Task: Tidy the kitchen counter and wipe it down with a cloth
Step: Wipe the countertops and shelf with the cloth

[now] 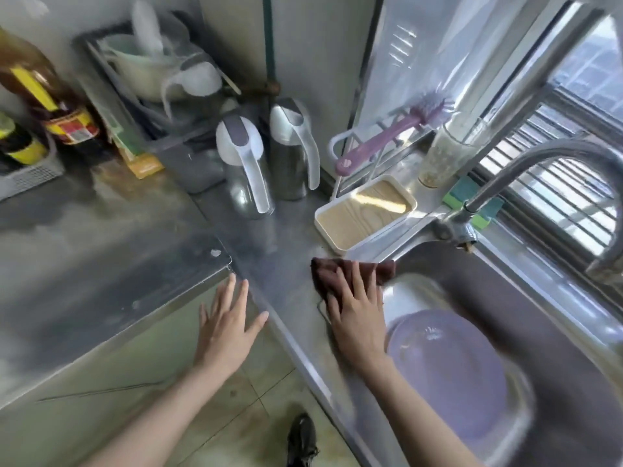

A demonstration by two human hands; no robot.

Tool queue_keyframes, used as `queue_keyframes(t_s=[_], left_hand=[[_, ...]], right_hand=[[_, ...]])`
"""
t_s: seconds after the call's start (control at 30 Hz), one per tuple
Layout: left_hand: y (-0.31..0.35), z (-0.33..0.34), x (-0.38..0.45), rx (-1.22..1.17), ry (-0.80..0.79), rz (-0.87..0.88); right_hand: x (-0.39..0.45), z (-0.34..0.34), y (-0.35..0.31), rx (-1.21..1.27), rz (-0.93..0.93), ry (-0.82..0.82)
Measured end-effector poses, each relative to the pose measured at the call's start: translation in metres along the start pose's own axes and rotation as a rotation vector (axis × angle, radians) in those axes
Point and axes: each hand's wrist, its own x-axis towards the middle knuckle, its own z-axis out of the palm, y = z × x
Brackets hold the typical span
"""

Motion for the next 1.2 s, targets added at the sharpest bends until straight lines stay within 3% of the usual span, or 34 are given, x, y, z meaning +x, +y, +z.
queue_keyframes(t_s=[0.13, 0.23, 0.37, 0.5, 0.73, 0.9, 1.07, 1.13, 1.2], left_hand=[[-0.021, -0.020, -0.009, -0.029, 0.041, -0.088], [-0.043, -0.033, -0.013, -0.035, 0.070, -0.147], [-0.074, -0.043, -0.016, -0.008, 0.100, -0.223], [-0.096, -0.048, -0.020, 0.044, 0.123, -0.306], [-0.117, -0.052, -0.024, 0.113, -0.014, -0.359], [-0.118, -0.053, -0.021, 0.119, -0.029, -0.360], [-0.120, -0.050, -0.026, 0.097, -0.006, -0.355], [-0.120, -0.052, -0.026, 0.090, -0.018, -0.354], [-0.121, -0.053, -0.026, 0.080, -0.031, -0.354]], right_hand=[[-0.046, 0.022, -0.059, -0.128, -0.230, -0.149], [-0.031, 0.032, -0.076, -0.166, -0.347, -0.226], [0.036, 0.032, -0.089, -0.120, -0.323, -0.185], [0.065, 0.035, -0.124, 0.040, -0.038, -0.131], [0.049, 0.039, -0.127, -0.083, -0.449, -0.251], [0.070, 0.047, -0.170, 0.051, -0.136, -0.171], [0.031, 0.057, -0.186, -0.036, -0.490, -0.266], [0.049, 0.049, -0.170, -0.095, -0.479, -0.251], [0.064, 0.044, -0.164, -0.095, -0.356, -0.216]])
